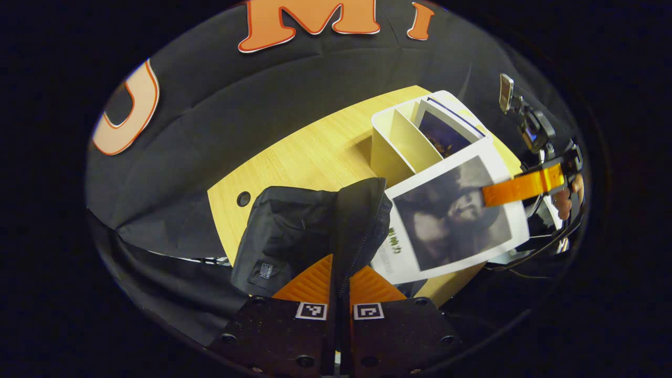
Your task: Open the schoolbag, grab two books from the bookshelf and put them into the schoolbag.
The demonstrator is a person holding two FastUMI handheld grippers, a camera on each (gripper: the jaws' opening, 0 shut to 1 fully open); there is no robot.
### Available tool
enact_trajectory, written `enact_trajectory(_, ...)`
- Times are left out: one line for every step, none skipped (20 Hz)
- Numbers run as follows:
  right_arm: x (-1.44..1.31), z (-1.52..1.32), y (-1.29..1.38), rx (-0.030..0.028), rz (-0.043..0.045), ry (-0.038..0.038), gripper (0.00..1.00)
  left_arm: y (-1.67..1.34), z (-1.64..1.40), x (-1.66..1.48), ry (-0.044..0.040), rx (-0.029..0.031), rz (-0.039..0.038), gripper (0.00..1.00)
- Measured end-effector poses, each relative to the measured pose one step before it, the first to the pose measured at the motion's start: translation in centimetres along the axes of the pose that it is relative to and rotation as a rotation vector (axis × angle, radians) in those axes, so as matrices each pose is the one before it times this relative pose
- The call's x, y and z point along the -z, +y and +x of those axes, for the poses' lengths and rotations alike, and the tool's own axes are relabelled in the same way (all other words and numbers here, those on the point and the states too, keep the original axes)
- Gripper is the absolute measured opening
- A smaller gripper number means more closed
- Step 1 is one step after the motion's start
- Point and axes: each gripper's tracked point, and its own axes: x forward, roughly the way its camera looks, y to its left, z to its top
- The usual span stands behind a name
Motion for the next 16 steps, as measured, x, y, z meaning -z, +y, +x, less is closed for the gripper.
enact_trajectory(0.162, 0.880, -0.157, 0.00142, 0.00533, -0.00827, 0.29, -0.203, -0.030, -0.104, -0.00989, -0.00040, -0.01161, 0.05)
enact_trajectory(0.249, 1.016, -0.270, 0.00417, 0.00316, -0.00614, 0.29, -0.392, -0.028, 0.073, -0.00538, 0.00602, -0.00792, 0.05)
enact_trajectory(0.281, 0.720, -0.063, 0.00549, 0.01093, -0.00014, 0.29, -0.120, -0.177, 0.231, -0.00697, 0.00066, -0.01004, 0.05)
enact_trajectory(0.047, 0.798, 0.168, -0.00399, 0.01435, -0.00730, 0.29, -0.535, 0.062, -0.009, -0.00288, 0.01333, -0.01035, 0.05)
enact_trajectory(0.077, 0.838, 0.089, 0.00131, 0.00695, -0.00754, 0.29, -0.441, 0.014, 0.011, -0.00957, 0.00728, -0.00240, 0.04)
enact_trajectory(-0.009, 1.038, 0.127, 0.00143, 0.00365, -0.00672, 0.29, -0.371, -0.125, 0.109, -0.00096, 0.00592, 0.00446, 0.05)
enact_trajectory(0.196, 0.773, -0.013, 0.00205, 0.00054, -0.00137, 0.29, -0.061, -0.002, 0.012, -0.00794, -0.00292, 0.00419, 0.04)
enact_trajectory(0.188, 0.742, -0.084, 0.00799, 0.00022, -0.00889, 0.29, -0.268, 0.055, 0.014, -0.00047, 0.00457, -0.00466, 0.04)
enact_trajectory(-0.185, 0.968, 0.125, -0.00033, -0.01423, -0.02277, 0.29, -0.274, -0.012, -0.102, -0.00560, 0.00432, -0.00084, 0.05)
enact_trajectory(0.140, 0.535, 0.078, -0.00360, -0.01261, -0.01052, 0.29, -0.251, -0.033, 0.204, -0.00096, 0.00940, 0.00352, 0.05)
enact_trajectory(0.398, 0.293, 0.265, -0.01255, 0.00948, 0.00042, 0.28, 0.002, 0.124, 0.030, -0.00518, 0.00479, 0.00333, 0.05)
enact_trajectory(0.125, 0.625, 0.093, -0.01229, 0.02255, -0.00845, 0.28, 0.057, 0.024, -0.095, -0.00487, 0.00044, 0.00443, 0.05)
enact_trajectory(-0.089, 0.241, 0.159, -0.01077, 0.02810, -0.00662, 0.28, 0.117, 0.128, 0.077, -0.00325, 0.00682, -0.00089, 0.05)
enact_trajectory(0.502, 1.391, 0.109, -0.00395, 0.01769, -0.01781, 0.28, -0.090, 0.030, -0.054, -0.00514, 0.00812, -0.01137, 0.05)
enact_trajectory(-0.102, -0.318, 0.195, 0.00412, -0.00251, -0.01417, 0.28, 0.169, -0.680, 0.082, -0.00448, 0.00021, 0.00274, 0.05)
enact_trajectory(0.179, 0.786, -0.133, 0.01367, -0.02448, -0.01165, 0.28, 0.235, 0.638, 0.103, 0.00119, 0.00127, 0.00222, 0.05)
